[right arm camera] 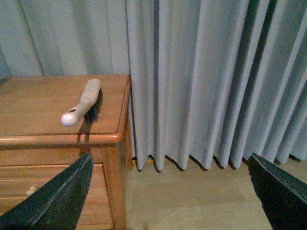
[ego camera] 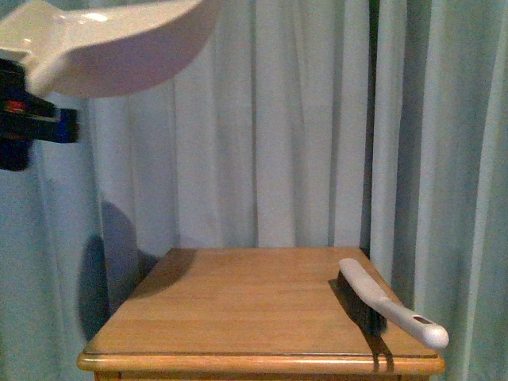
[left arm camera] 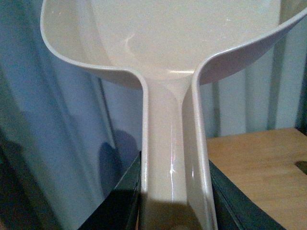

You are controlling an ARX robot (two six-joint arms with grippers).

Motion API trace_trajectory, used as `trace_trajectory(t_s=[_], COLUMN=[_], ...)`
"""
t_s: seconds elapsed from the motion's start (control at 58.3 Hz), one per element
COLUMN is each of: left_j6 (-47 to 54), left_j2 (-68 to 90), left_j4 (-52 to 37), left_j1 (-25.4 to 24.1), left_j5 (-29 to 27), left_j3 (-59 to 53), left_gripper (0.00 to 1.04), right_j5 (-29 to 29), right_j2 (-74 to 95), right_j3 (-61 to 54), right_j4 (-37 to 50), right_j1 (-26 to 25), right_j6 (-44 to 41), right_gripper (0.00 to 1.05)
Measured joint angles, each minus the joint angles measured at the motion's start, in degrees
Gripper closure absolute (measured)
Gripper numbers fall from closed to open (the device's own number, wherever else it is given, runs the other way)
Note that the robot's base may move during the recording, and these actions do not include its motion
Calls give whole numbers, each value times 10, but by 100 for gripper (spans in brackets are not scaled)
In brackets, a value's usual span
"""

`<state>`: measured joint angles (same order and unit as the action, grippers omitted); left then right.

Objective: Clean up trash

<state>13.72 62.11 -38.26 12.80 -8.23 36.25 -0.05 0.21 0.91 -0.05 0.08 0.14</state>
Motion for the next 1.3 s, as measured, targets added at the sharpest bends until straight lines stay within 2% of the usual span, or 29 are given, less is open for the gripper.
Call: trace_trajectory(t_s=[0.223,0.395,1.304], left_j6=[-3,-12,-22], left_j2=[-143,-176,-180], left_j4=[12,26,34], left_j1=[-69,-89,-82], left_j5=[59,70,67], left_j3=[-92,-110,-118], left_gripper=[77,77,77], right_j5=[0,0,0], right_j2=[0,0,0], right_j3=[0,0,0], right_j4=[0,0,0], right_j1=[0,0,0], right_j6=[0,0,0], right_gripper=[7,7,7])
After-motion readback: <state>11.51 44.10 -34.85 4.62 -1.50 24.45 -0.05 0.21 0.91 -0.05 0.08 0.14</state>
